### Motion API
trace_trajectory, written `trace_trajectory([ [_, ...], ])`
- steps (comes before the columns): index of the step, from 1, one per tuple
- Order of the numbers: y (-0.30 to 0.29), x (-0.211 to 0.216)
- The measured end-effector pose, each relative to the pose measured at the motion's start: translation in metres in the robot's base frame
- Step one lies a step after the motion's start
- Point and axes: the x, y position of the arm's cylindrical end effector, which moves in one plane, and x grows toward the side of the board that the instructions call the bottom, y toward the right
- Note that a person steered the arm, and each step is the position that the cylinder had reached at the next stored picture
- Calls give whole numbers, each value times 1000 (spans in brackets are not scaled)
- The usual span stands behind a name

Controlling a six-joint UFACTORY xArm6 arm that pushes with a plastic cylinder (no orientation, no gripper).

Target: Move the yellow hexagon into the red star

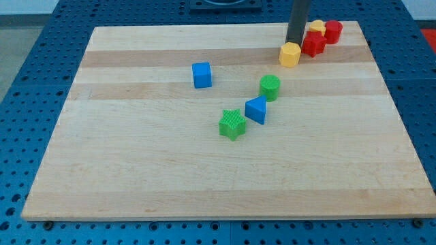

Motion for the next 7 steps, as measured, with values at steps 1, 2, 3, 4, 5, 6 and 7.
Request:
trace_trajectory([
  [1, -11, -4],
  [2, -52, -19],
  [3, -85, -16],
  [4, -86, 42],
  [5, -59, 39],
  [6, -48, 44],
  [7, -43, 81],
])
